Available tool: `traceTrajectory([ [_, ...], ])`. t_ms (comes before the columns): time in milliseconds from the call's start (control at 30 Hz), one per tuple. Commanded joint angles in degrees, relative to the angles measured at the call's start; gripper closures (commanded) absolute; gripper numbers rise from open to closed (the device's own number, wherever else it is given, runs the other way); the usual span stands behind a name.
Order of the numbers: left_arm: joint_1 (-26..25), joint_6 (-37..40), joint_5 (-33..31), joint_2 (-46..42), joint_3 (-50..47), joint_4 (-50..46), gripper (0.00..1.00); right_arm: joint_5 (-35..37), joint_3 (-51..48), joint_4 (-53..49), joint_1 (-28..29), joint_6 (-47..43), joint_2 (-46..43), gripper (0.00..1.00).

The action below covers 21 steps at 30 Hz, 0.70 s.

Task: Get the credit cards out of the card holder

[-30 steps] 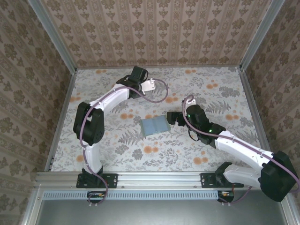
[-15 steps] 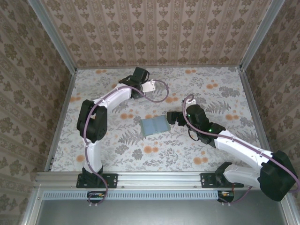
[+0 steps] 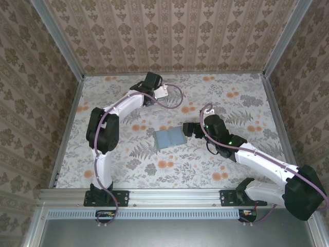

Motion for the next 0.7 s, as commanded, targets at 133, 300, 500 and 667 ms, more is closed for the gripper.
traceTrajectory([
  [133,0.34,-5.53,2.08,-2.7,2.32,-1.29,0.73,-0.86,-0.3,0.86,-0.42,0.44,0.94,0.0],
  [300,0.81,-11.7,5.33,-9.71,-0.02,-1.46,0.7,-0.61,-0.38,0.78,-0.46,0.23,0.95,0.0],
  [500,2.53,-18.63,8.87,-21.09,-9.15,2.12,0.68,-0.77,-0.38,0.88,-0.51,0.27,0.78,0.0],
  [667,7.2,-29.53,13.72,-32.68,-17.59,5.41,0.59,0.32,-0.56,0.61,-0.59,-0.13,0.44,0.0],
])
